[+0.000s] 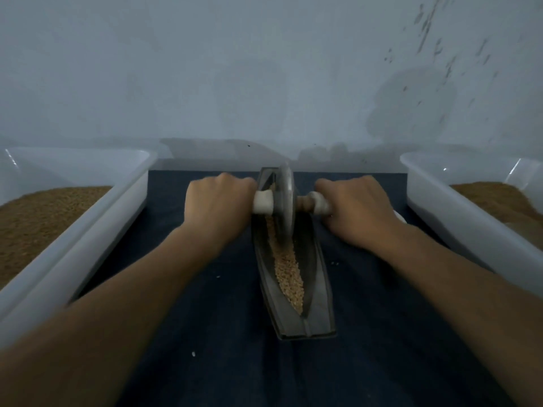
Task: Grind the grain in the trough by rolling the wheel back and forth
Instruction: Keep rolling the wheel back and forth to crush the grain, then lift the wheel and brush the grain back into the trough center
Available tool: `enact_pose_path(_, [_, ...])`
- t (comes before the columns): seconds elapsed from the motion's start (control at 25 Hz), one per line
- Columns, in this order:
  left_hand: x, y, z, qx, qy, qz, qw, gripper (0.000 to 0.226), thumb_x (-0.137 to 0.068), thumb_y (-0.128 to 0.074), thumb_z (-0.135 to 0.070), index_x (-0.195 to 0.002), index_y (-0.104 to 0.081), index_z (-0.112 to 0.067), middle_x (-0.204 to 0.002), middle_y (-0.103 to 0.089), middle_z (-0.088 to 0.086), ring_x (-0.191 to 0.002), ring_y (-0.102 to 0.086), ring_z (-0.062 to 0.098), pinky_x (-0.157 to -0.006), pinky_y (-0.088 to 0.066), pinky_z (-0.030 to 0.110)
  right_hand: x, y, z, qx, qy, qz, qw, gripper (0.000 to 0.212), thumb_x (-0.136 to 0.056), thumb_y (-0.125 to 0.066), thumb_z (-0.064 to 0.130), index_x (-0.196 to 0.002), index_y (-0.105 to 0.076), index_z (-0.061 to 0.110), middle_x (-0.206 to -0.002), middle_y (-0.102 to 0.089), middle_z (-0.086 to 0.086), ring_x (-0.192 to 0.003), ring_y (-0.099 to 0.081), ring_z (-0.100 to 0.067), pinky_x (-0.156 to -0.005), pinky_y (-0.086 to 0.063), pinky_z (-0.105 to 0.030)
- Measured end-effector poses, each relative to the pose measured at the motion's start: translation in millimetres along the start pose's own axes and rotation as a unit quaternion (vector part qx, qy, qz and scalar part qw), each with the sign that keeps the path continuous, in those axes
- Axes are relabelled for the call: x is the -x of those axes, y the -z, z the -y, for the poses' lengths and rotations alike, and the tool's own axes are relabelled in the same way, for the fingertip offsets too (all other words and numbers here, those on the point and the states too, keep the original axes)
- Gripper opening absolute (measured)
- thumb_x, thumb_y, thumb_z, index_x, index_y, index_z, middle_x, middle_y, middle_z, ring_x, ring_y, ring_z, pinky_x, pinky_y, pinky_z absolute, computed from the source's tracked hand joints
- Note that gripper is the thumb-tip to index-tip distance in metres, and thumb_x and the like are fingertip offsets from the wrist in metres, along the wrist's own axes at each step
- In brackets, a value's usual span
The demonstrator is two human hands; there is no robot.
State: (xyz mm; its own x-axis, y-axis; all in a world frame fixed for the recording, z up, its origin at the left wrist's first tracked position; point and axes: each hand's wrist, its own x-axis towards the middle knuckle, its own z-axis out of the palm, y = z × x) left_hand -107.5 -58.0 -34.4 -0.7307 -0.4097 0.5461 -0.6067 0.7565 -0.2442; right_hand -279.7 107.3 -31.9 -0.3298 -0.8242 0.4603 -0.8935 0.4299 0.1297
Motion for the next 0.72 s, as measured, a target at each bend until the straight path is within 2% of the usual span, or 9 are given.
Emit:
enact_pose_path(0.08, [21.0, -8.5, 1.2, 0.044, 0.046, -0.013, 0.998, 0.023, -0.081, -0.066, -0.025, -0.076, -0.044, -0.024, -0.061, -0.035, -0.006, -0.050, -0.035, 0.020, -0.046, -0.014, 0.026, 16.1, 22.4, 5.8, -0.019, 0.061, -0.014, 0.998, 0.057, -0.077, -0.069, 0.025, -0.129, -0.047, 0.035, -0.128, -0.054, 0.004, -0.133, -0.046, -0.024, -0.115, -0.026, -0.050])
enact_pose_path(0.12, [27.1, -12.7, 0.6, 0.072, 0.072, -0.020, 0.995, 0.023, -0.081, -0.066, -0.025, -0.075, -0.044, -0.023, -0.060, -0.036, -0.007, -0.049, -0.032, 0.018, -0.045, -0.014, 0.025, 26.7, 33.6, 9.4, -0.054, 0.068, -0.042, 0.995, 0.074, -0.075, -0.068, 0.019, -0.142, -0.040, 0.034, -0.145, -0.043, 0.004, -0.145, -0.031, -0.020, -0.120, -0.018, -0.051])
enact_pose_path(0.16, [30.5, -16.2, 0.0, 0.101, 0.095, -0.025, 0.990, 0.023, -0.081, -0.066, -0.024, -0.074, -0.044, -0.024, -0.059, -0.036, -0.008, -0.046, -0.029, 0.015, -0.045, -0.014, 0.024, 39.0, 41.4, 10.6, -0.099, 0.049, -0.083, 0.990, 0.079, -0.075, -0.066, 0.014, -0.146, -0.036, 0.034, -0.151, -0.037, 0.007, -0.145, -0.028, -0.017, -0.119, -0.023, -0.048])
enact_pose_path(0.28, [33.2, -24.2, -2.3, 0.163, 0.129, -0.024, 0.978, 0.023, -0.082, -0.066, -0.029, -0.072, -0.045, -0.026, -0.059, -0.041, -0.008, -0.047, -0.031, 0.011, -0.045, -0.018, 0.023, 80.2, 44.3, -7.7, -0.172, -0.086, -0.147, 0.970, 0.055, -0.085, -0.066, 0.027, -0.134, -0.042, 0.037, -0.125, -0.050, 0.015, -0.114, -0.050, -0.010, -0.086, -0.047, -0.032])
enact_pose_path(0.36, [33.7, -28.0, -2.9, 0.213, 0.154, -0.018, 0.965, 0.019, -0.082, -0.065, -0.033, -0.075, -0.048, -0.027, -0.064, -0.048, -0.006, -0.053, -0.041, 0.016, -0.048, -0.025, 0.026, 92.7, 37.8, -23.0, -0.089, -0.186, -0.029, 0.978, 0.049, -0.090, -0.062, 0.053, -0.132, -0.040, 0.037, -0.121, -0.051, 0.009, -0.103, -0.054, -0.015, -0.077, -0.052, -0.038])
enact_pose_path(0.44, [34.4, -29.5, -3.1, 0.248, 0.178, -0.026, 0.952, 0.019, -0.082, -0.065, -0.037, -0.075, -0.050, -0.027, -0.065, -0.051, -0.008, -0.056, -0.044, 0.016, -0.049, -0.027, 0.027, 97.1, 24.2, -34.2, 0.013, -0.211, 0.115, 0.971, 0.062, -0.090, -0.050, 0.069, -0.139, -0.030, 0.036, -0.126, -0.051, 0.004, -0.101, -0.057, -0.017, -0.078, -0.055, -0.040])
enact_pose_path(0.48, [35.6, -29.9, -3.1, 0.257, 0.188, -0.035, 0.947, 0.020, -0.082, -0.066, -0.038, -0.074, -0.051, -0.027, -0.064, -0.050, -0.009, -0.055, -0.043, 0.014, -0.048, -0.027, 0.026, 97.8, 18.3, -35.8, 0.039, -0.208, 0.145, 0.967, 0.064, -0.090, -0.047, 0.070, -0.140, -0.027, 0.036, -0.123, -0.053, 0.004, -0.097, -0.059, -0.016, -0.078, -0.056, -0.039])
enact_pose_path(0.6, [39.2, -29.0, -0.1, 0.311, 0.222, -0.054, 0.923, 0.017, -0.081, -0.065, -0.041, -0.076, -0.056, -0.028, -0.063, -0.055, -0.010, -0.057, -0.050, 0.012, -0.050, -0.039, 0.028, 95.6, 12.8, -40.9, 0.021, -0.201, 0.124, 0.971, 0.052, -0.092, -0.052, 0.055, -0.136, -0.029, 0.039, -0.094, -0.057, 0.012, -0.073, -0.058, -0.007, -0.065, -0.056, -0.033])
enact_pose_path(0.72, [38.8, -26.3, 7.1, 0.390, 0.278, -0.059, 0.876, 0.014, -0.081, -0.064, -0.046, -0.077, -0.058, -0.033, -0.066, -0.060, -0.011, -0.062, -0.057, 0.010, -0.053, -0.043, 0.028, 95.1, 18.7, -41.6, -0.022, -0.211, 0.072, 0.975, 0.034, -0.090, -0.058, 0.044, -0.121, -0.047, 0.042, -0.071, -0.057, 0.012, -0.058, -0.056, -0.005, -0.053, -0.053, -0.031])
